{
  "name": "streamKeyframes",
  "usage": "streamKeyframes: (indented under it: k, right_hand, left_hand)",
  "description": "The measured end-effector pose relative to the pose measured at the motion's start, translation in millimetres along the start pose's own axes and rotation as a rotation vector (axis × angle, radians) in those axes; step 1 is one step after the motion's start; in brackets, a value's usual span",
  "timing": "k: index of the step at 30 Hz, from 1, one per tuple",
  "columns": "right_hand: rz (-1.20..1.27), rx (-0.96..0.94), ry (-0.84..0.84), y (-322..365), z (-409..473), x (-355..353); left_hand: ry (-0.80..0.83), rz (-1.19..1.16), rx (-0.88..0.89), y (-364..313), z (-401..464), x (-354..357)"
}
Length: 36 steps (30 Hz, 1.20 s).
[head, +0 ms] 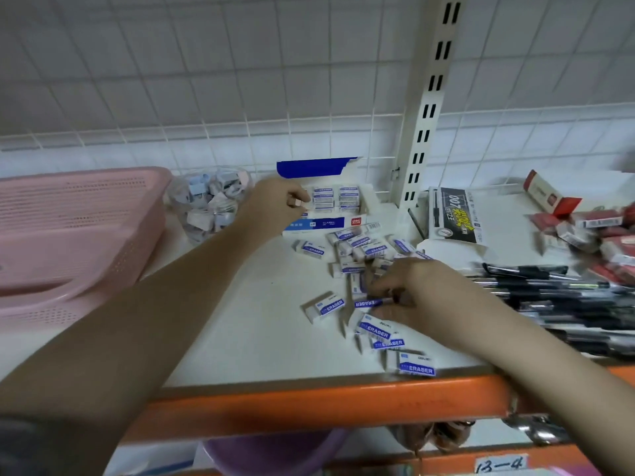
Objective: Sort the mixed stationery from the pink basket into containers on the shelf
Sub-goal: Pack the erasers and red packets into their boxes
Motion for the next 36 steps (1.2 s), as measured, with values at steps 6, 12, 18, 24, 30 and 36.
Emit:
streamKeyframes:
  k: [6, 12, 18, 24, 30, 36]
  right_hand:
    - [0.038, 0.019, -0.039, 1.8, -5.7, 2.5]
    - [0.209, 0.055, -0.232, -4.9, -15.4, -3.4]
    - [0.513, 0.105, -0.418, -16.0, -19.3, -11.7]
    - [0.592, 0.046, -0.424, -17.4, -15.4, -18.7]
    - [0.761, 0.037, -0.399, -17.0, -10.2, -21.1]
    - [0.764, 0.068, -0.385, -19.8, 3.5, -23.7]
  left_hand:
    - [0.101, 0.091, -0.013, 4.9, 12.7, 3.4]
    - [0.14, 0.208, -0.012, 2.5, 20.0, 6.4]
    - [0.033, 0.225, -0.005, -7.8, 7.1, 0.6]
    - [0.092, 0.232, 0.183, -43.9, -49.5, -0.6]
    - [0.331, 0.344, 0.095, -33.7, -64.4, 12.2]
    - [0.332, 0.299, 0.001, -31.4, -72.4, 0.0]
Point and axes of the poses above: each hand's wrist, its own z-axis towards the middle knuckle, its own x-axis out of the palm, y = z × x, the point moved 3 cm from there along z, towards the middle knuckle, and after that the axes turned 2 degrees about -x, right-handed, at the moved point
